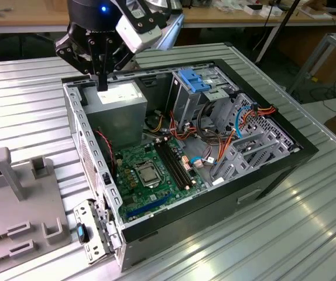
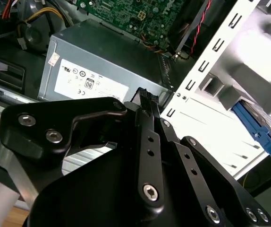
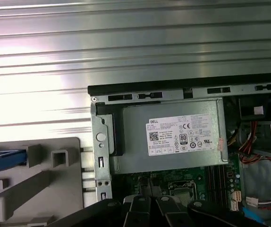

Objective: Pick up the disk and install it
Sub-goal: 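Reach for the disk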

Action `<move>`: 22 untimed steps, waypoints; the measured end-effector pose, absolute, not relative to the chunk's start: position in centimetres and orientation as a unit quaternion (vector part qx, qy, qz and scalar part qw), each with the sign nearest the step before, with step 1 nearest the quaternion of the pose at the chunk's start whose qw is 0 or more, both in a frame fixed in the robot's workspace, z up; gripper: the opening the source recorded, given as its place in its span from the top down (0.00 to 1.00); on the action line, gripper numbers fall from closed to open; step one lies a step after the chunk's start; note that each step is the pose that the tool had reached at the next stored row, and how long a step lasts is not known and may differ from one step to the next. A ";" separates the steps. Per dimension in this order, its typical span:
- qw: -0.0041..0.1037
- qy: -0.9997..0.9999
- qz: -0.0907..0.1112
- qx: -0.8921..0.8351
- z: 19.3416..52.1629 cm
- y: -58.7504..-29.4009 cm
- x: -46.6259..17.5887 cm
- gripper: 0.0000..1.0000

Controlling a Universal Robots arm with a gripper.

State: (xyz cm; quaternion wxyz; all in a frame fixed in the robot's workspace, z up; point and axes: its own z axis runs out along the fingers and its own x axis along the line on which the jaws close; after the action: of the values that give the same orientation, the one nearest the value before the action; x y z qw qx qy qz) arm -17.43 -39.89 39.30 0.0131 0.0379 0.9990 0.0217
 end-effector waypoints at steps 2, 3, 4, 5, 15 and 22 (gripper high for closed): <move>0.013 0.999 0.022 0.038 39.3 -39.9 -17.6 0.89; 0.013 0.999 0.022 0.038 39.3 -39.9 -17.7 0.89; 0.013 0.999 0.022 0.038 39.3 -39.9 -17.9 0.89; 0.013 0.999 0.022 0.038 39.3 -39.9 -18.1 0.89; 0.013 0.999 0.022 0.038 39.3 -39.9 -19.7 0.89; 0.013 0.999 0.022 0.038 39.2 -39.9 -20.5 0.89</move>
State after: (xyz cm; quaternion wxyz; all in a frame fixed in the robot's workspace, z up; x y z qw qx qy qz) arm -20.52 -39.90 39.25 0.0131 0.0379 0.9990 0.0217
